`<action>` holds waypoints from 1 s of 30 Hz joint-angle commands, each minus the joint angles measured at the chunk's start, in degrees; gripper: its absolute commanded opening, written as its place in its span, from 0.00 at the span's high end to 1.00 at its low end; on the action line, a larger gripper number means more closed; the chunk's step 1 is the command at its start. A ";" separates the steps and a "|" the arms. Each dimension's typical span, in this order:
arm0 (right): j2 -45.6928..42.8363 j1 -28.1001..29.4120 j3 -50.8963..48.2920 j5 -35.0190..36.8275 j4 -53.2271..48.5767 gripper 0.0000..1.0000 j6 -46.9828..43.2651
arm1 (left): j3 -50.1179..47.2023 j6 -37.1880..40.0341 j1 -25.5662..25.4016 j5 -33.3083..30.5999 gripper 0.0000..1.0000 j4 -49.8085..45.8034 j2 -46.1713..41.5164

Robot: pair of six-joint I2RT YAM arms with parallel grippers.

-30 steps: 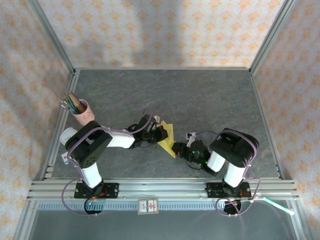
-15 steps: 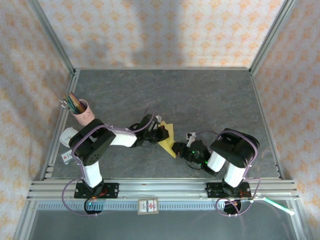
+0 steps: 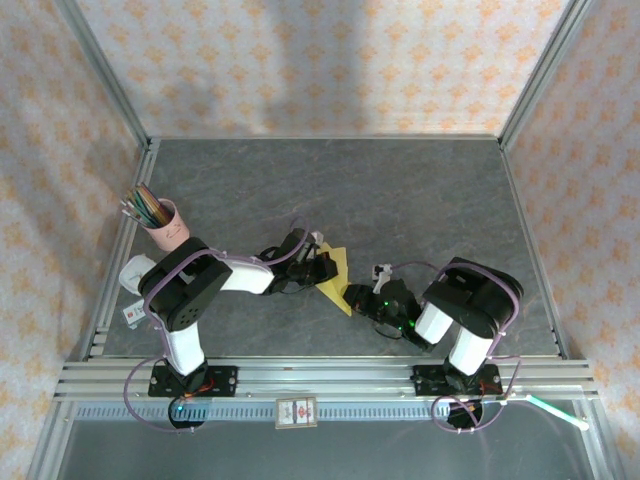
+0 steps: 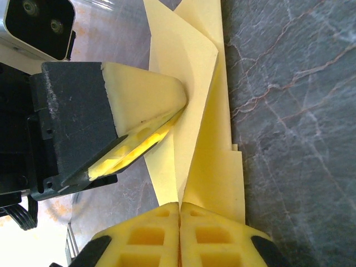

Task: Fold a paper plane with a square sheet of paper (pick it up from the middle)
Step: Fourth fold the wing at the center of the table.

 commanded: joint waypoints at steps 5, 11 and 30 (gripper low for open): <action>-1.32 -0.32 -0.34 2.19 -3.79 0.91 -1.06 | 0.15 1.69 0.75 -2.34 1.00 -2.21 0.36; -3.35 -0.27 -0.27 2.07 -5.61 0.89 -1.06 | -0.24 2.08 1.01 -2.78 1.00 -1.92 0.71; -22.26 -0.15 5.32 7.01 -30.55 0.85 -10.72 | -0.71 1.82 1.19 -2.79 1.00 -0.87 1.15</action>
